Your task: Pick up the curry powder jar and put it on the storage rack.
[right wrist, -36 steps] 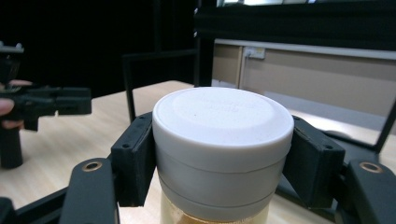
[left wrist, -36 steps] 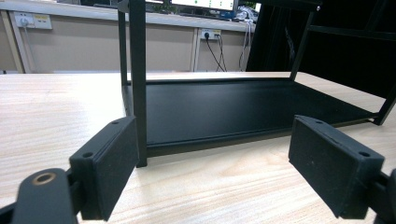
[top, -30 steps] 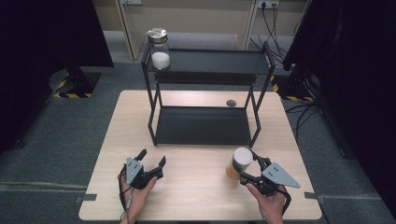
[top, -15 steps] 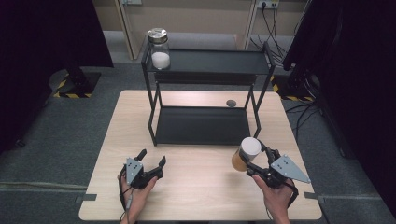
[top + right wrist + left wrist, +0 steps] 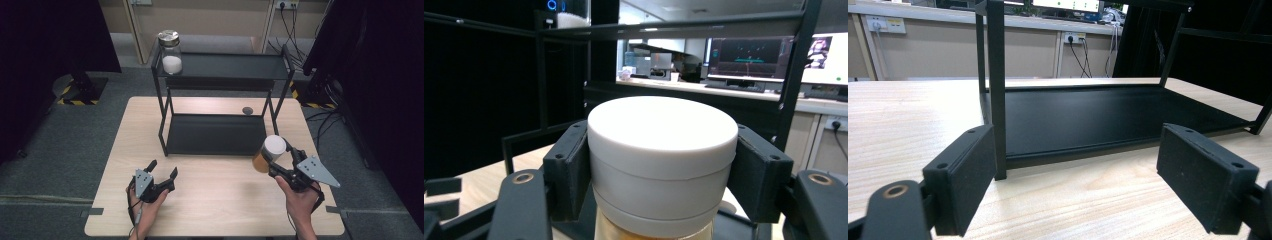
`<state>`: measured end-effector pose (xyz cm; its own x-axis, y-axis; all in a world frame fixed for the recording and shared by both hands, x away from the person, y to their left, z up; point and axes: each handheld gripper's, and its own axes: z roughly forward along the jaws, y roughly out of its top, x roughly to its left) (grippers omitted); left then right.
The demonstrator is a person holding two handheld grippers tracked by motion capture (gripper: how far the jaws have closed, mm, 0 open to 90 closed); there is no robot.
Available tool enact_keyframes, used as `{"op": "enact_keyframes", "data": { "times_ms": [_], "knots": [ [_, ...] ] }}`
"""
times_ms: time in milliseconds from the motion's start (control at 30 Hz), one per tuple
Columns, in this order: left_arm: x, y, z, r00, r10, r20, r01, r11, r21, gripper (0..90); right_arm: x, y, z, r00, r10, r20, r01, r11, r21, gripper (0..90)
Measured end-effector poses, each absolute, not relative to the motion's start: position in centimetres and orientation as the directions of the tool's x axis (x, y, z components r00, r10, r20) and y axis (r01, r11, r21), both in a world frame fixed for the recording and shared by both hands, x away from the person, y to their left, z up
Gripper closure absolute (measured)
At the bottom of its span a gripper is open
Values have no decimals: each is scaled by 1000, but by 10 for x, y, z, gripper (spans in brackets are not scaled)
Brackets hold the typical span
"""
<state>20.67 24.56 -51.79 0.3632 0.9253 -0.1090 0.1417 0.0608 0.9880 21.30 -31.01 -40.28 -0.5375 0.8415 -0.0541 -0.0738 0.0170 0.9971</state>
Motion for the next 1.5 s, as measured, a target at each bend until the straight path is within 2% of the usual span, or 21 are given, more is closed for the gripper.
{"op": "enact_keyframes", "data": {
  "times_ms": [1500],
  "knots": [
    [207, 245, -518, 362, 925, -112, 143, 64, 988, 159, 241, -302, -345, -476, 877, -65, -156, -11, 988, 339]
  ]
}}
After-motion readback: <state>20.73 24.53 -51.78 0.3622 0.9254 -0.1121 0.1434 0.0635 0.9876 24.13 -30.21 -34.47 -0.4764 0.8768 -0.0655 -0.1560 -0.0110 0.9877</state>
